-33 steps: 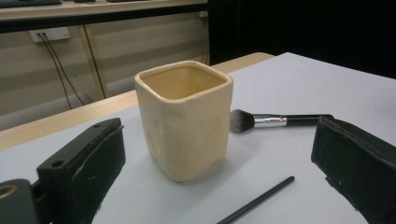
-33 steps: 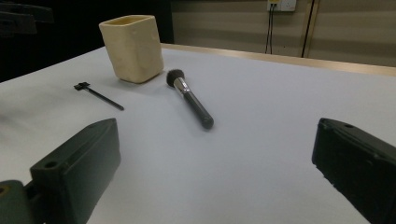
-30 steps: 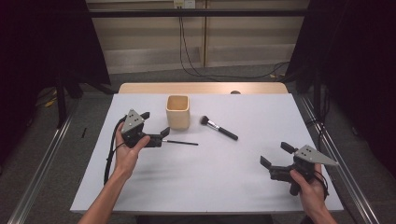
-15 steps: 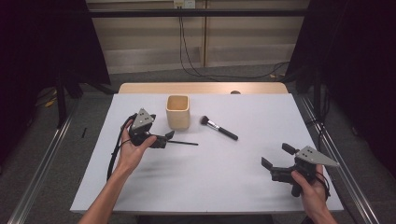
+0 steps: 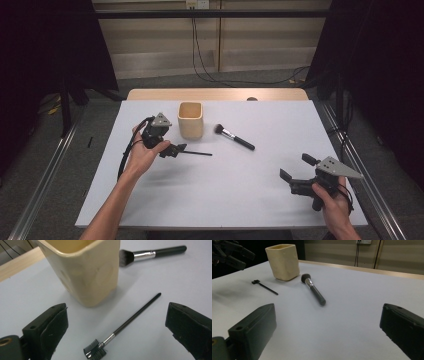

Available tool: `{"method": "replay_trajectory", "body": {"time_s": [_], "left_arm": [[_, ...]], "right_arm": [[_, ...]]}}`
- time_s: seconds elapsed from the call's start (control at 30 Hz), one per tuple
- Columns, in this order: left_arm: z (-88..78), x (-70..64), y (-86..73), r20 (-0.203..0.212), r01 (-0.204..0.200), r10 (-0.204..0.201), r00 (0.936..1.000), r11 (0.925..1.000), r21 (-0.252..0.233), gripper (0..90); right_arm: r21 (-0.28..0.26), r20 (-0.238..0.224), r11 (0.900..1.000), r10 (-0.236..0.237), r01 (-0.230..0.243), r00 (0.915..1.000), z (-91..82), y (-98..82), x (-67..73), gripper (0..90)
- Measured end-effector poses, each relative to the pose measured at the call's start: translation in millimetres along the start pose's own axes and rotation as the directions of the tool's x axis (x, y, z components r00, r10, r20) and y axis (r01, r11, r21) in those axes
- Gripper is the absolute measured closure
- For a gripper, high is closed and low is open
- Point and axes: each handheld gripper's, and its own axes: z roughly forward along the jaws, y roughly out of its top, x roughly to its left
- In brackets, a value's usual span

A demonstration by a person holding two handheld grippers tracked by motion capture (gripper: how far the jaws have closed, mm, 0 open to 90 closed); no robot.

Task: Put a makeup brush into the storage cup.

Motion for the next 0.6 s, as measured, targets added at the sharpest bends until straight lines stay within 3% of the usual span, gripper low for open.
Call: {"method": "replay_trajectory", "body": {"time_s": [0.07, 0.2, 0.23, 0.33, 0.37, 0.43, 0.47, 0.5, 0.6], "left_arm": [[1.5, -0.1, 1.3, 0.010, 0.007, -0.007, 0.9999, 0.9999, 0.012, 4.4], [5.5, -2.1, 7.5, 0.057, -0.044, 0.039, 0.9976, 0.9935, 0.104, 4.6], [6.9, -3.4, 8.4, 0.056, -0.037, 0.031, 0.9980, 0.9929, 0.113, 4.6], [9.1, -2.6, 13.2, 0.070, -0.085, 0.073, 0.9949, 0.9790, 0.185, 4.5], [9.1, -2.6, 13.2, 0.070, -0.085, 0.073, 0.9949, 0.9790, 0.185, 4.5], [12.3, -5.3, 17.2, 0.070, -0.122, 0.110, 0.9915, 0.9687, 0.216, 4.8], [14.0, -5.7, 18.8, 0.078, -0.123, 0.108, 0.9911, 0.9660, 0.227, 4.1], [14.4, -4.9, 20.2, 0.089, -0.141, 0.122, 0.9885, 0.9587, 0.247, 4.9], [18.9, -7.0, 21.3, 0.097, -0.134, 0.112, 0.9889, 0.9547, 0.266, 4.4]], "right_arm": [[0.000, 0.000, 1.000, 0.000, 0.000, 1.0000, 0.2, 0.0, 0.0, 0.4], [0.009, 0.003, 1.000, -0.003, 0.003, 1.0000, 0.5, -0.4, 0.4, 0.3], [0.010, 0.002, 1.000, -0.005, 0.005, 1.0000, 0.4, -0.5, 0.3, 0.3], [0.012, 0.001, 1.000, -0.006, 0.006, 1.0000, 0.6, -0.7, 0.3, 0.2], [0.012, 0.001, 1.000, -0.006, 0.006, 1.0000, 0.6, -0.7, 0.3, 0.2], [0.013, -0.001, 1.000, -0.008, 0.008, 1.0000, 1.0, -0.7, 0.8, 0.2], [0.013, 0.000, 1.000, -0.007, 0.007, 1.0000, 1.1, -0.7, 1.0, 0.2], [0.013, -0.002, 1.000, -0.011, 0.011, 0.9999, 1.2, -0.8, 1.0, 0.2], [0.014, -0.002, 1.000, -0.011, 0.011, 0.9999, 1.2, -0.8, 1.0, 0.2]]}}
